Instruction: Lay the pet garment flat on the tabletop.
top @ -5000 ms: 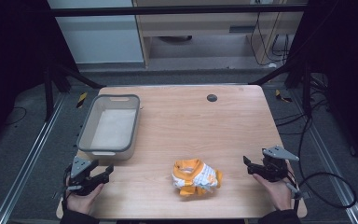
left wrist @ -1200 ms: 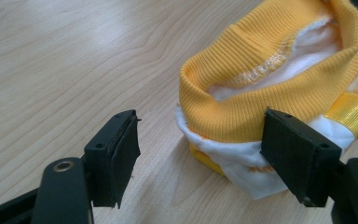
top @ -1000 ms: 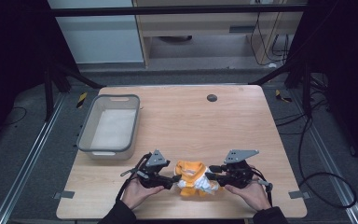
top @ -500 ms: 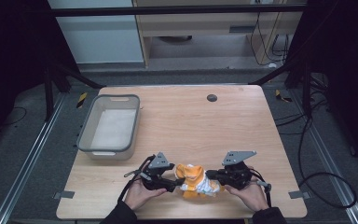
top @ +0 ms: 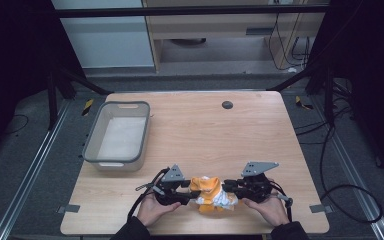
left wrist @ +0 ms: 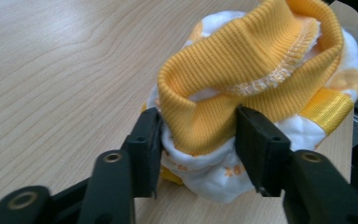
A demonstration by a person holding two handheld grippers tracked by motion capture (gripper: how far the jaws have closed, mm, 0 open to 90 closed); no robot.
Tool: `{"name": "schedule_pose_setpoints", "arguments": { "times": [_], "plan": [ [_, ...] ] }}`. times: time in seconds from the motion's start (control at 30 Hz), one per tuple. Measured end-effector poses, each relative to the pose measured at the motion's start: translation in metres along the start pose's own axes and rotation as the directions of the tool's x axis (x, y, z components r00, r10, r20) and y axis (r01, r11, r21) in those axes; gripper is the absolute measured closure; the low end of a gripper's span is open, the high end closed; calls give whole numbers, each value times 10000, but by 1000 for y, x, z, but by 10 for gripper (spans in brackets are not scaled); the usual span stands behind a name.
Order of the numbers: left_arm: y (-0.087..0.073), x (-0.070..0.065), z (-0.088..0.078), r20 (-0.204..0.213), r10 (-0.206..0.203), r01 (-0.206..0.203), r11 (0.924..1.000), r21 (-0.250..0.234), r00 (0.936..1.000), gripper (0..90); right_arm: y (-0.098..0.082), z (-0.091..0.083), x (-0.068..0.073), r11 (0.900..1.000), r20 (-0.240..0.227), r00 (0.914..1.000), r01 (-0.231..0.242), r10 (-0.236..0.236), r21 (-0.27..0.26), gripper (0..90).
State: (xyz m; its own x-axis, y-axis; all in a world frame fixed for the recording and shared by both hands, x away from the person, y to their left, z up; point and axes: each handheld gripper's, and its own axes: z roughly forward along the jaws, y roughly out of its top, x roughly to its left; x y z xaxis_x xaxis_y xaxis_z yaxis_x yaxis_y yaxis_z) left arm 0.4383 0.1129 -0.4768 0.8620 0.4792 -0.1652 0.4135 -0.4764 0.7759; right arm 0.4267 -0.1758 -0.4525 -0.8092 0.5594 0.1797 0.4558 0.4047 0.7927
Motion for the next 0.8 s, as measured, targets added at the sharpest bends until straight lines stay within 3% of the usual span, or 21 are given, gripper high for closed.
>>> {"name": "schedule_pose_setpoints", "arguments": {
  "times": [0.27,0.33,0.37,0.43,0.57,0.6,0.67,0.73,0.8],
  "plan": [
    [2,-4,-4,-183,-94,99,9996,253,9998,668,-2,-6,1,9995,-231,9996,158,-165,-285,597],
    [3,-6,-5,-191,-169,174,9995,260,9997,684,-3,-6,2,9991,-410,9988,264,-278,-332,562],
    [3,-7,-5,-187,-238,243,9994,253,9995,692,-3,-7,4,9989,-731,9971,155,-187,-436,543],
    [4,-8,-6,-221,-198,205,9993,307,9996,702,-4,-7,6,9987,-795,9963,291,-323,-418,539],
    [4,-10,-7,-293,-373,380,9989,263,9989,713,-4,-5,8,9988,-843,9955,403,-426,-284,606],
    [4,-10,-9,-290,-474,482,9985,259,9985,715,-4,-4,8,9990,-869,9953,401,-416,-184,670],
    [4,-11,-10,-312,-504,511,9984,222,9982,719,-4,-4,8,9989,-856,9954,421,-436,-192,692],
    [5,-11,-12,-346,-517,524,9984,198,9981,722,-3,-7,8,9990,-759,9961,427,-438,-159,825],
    [7,-12,-16,-364,-517,514,9986,-75,9980,727,-2,-9,7,9992,-723,9967,357,-369,-176,844]
  ]
}}
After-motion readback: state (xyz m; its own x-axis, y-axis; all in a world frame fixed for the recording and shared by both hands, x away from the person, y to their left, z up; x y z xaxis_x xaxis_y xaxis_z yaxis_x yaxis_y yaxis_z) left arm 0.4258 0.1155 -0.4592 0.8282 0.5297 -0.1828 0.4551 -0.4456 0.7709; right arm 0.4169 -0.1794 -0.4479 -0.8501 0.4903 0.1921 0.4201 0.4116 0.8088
